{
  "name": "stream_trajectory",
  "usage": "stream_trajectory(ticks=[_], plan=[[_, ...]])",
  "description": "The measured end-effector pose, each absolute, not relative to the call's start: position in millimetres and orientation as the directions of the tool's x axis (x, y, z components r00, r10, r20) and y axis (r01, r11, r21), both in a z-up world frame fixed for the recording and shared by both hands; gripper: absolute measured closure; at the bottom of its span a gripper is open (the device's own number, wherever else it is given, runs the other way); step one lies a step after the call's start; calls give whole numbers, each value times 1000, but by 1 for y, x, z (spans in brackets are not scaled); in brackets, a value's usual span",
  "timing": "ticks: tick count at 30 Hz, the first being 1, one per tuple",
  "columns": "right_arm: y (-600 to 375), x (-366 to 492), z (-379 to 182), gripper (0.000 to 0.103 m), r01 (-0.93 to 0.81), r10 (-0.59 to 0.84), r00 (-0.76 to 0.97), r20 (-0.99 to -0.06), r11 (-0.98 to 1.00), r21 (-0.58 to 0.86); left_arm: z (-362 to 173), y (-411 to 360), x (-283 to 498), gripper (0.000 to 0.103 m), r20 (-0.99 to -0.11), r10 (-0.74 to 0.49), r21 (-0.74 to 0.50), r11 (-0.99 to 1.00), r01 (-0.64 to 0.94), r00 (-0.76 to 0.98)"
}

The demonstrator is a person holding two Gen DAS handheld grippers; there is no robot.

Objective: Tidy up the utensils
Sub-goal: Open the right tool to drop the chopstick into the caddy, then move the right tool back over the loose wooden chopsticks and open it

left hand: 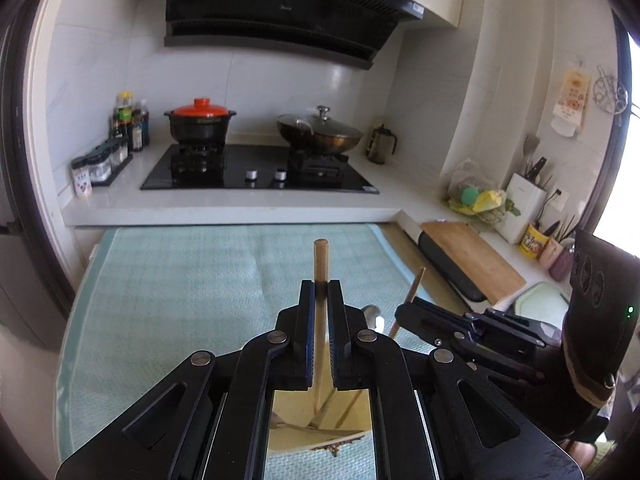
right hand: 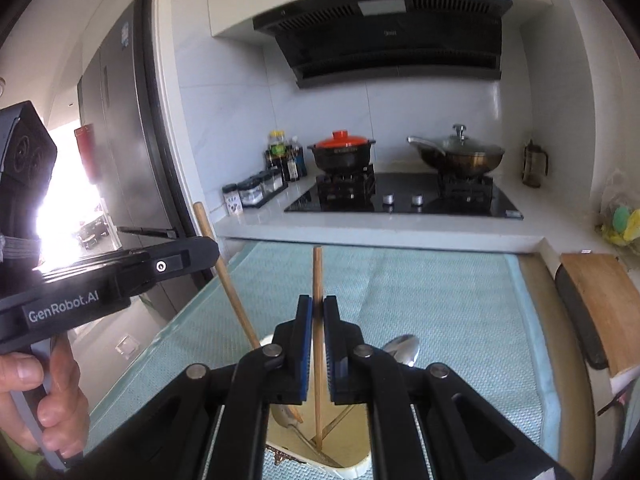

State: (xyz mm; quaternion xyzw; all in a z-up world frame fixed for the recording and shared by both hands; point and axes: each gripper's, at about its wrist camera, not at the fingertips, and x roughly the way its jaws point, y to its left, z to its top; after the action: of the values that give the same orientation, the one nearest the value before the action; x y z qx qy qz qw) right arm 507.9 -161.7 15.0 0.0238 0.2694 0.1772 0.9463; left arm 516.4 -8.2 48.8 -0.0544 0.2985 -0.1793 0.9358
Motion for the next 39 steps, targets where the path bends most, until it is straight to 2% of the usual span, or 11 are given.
stream_trajectory(ticks=[4,11,12,15,16,19,21,25,34,36,39], plan=[[-161,532,-17,97,-309,364,736,-571,931,195,18,-8,535,99,-595,-348,-218,938,271,725],[-163,555,-34,94,-269,375,698,-610,927,263,-4,-13,551,97,-635,-313,-192,950,248,706],[-163,557,-33,94,-264,373,697,-612,927,265,-5,-14,553,89,-634,-309,-191,951,243,709],[-165,555,-25,92,-254,363,708,-605,931,261,-1,-10,550,41,-621,-304,-203,953,225,723],[-166,550,-21,84,-250,358,716,-599,933,259,2,-7,545,35,-607,-301,-201,954,223,736],[-174,528,-5,49,-234,318,762,-564,948,218,10,3,524,31,-594,-290,-171,957,234,750],[-178,504,4,46,-236,291,796,-530,957,170,13,13,502,26,-586,-270,-132,962,239,764],[-191,449,-1,35,-243,269,821,-504,963,118,8,41,438,5,-540,-214,-47,973,225,814],[-230,343,-72,35,-135,101,804,-587,991,-14,-55,92,311,5,-649,-95,47,985,164,755],[-237,324,-89,32,-101,64,787,-614,995,-26,-70,98,290,5,-671,-78,42,989,142,738],[-246,298,-111,18,-38,1,780,-626,998,-47,-96,100,266,5,-701,-51,28,995,99,711]])
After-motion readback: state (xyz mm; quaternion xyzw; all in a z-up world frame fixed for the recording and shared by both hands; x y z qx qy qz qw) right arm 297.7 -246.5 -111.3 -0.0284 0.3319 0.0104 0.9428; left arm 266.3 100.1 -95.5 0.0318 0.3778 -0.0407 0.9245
